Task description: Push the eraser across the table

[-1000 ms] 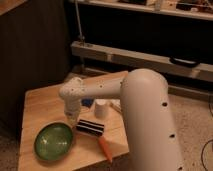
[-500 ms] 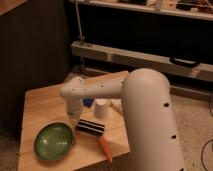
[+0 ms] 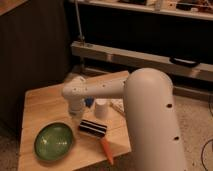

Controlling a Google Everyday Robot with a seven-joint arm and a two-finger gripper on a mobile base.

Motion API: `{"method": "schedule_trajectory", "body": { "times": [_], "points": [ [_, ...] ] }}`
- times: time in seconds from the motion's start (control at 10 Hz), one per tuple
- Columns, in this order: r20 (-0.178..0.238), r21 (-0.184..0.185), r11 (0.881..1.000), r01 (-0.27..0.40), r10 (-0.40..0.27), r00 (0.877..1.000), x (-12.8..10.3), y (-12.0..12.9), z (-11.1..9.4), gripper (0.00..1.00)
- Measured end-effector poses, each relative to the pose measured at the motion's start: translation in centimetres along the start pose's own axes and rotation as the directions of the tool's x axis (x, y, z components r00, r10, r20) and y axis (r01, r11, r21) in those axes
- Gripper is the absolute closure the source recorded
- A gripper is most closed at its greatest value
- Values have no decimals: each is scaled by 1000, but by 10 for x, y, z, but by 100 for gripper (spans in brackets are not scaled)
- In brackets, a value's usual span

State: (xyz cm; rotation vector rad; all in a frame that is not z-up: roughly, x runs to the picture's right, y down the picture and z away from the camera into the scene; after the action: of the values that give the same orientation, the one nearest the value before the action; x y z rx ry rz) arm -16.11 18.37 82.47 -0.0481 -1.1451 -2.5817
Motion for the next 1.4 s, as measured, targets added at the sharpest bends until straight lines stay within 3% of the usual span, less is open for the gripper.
{"method": "schedule_trajectory", "body": {
  "times": [1.4],
  "points": [
    [36,-3,999,-34,34,999,-27,0,-1,98]
  ]
}}
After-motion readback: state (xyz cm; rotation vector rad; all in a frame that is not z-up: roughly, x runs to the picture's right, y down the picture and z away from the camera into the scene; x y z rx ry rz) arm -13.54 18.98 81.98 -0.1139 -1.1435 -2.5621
